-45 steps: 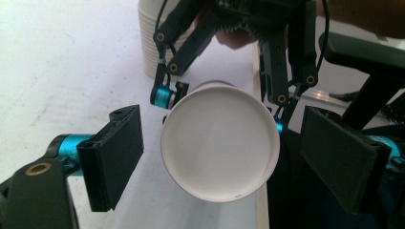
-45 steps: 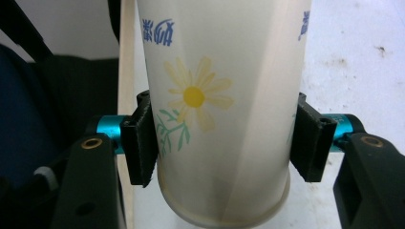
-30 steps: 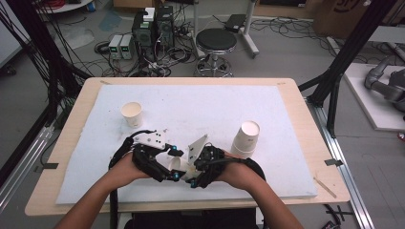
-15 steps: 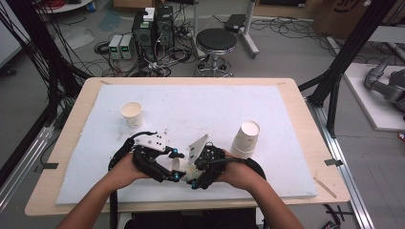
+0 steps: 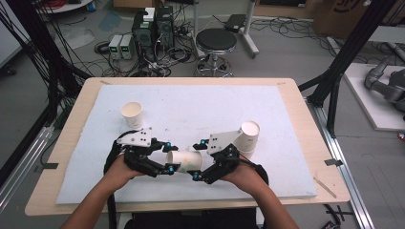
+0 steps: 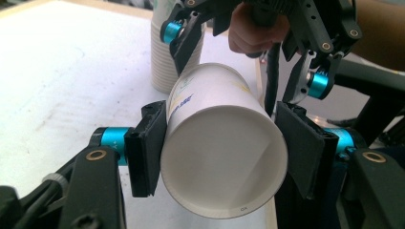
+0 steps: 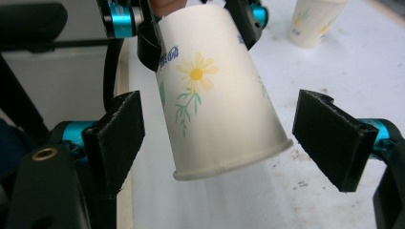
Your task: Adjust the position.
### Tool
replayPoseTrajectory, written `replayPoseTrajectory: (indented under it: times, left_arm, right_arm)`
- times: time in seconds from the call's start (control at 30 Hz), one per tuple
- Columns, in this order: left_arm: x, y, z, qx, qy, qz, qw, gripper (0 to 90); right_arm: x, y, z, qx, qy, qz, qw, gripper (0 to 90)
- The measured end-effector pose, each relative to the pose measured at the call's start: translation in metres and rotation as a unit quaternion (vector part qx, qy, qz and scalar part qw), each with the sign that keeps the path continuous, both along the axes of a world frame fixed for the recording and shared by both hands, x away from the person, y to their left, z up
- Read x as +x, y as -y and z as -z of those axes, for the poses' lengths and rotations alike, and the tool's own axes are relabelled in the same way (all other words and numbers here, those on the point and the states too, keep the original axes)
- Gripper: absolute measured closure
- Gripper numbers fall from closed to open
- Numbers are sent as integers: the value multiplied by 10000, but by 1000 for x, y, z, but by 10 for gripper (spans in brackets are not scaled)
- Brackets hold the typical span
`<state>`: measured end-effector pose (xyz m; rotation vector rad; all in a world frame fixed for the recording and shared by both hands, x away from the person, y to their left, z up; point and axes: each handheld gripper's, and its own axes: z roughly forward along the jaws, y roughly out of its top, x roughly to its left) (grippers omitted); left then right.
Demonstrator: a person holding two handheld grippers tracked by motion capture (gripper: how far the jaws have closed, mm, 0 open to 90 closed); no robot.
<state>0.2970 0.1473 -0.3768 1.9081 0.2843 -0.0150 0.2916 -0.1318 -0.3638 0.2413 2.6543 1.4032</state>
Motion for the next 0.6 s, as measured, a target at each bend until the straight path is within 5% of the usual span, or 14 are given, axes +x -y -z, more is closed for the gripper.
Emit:
replayPoseTrajectory:
  times: [0.37,0.6]
  left_arm:
    - [-3,-14,3,-423,141,-124,9989,376]
    - [-6,-20,1,-670,180,-92,9975,376]
  right_arm:
    - [-5,18,11,716,-17,239,9971,190]
    - [-4,21,23,870,-135,226,9959,190]
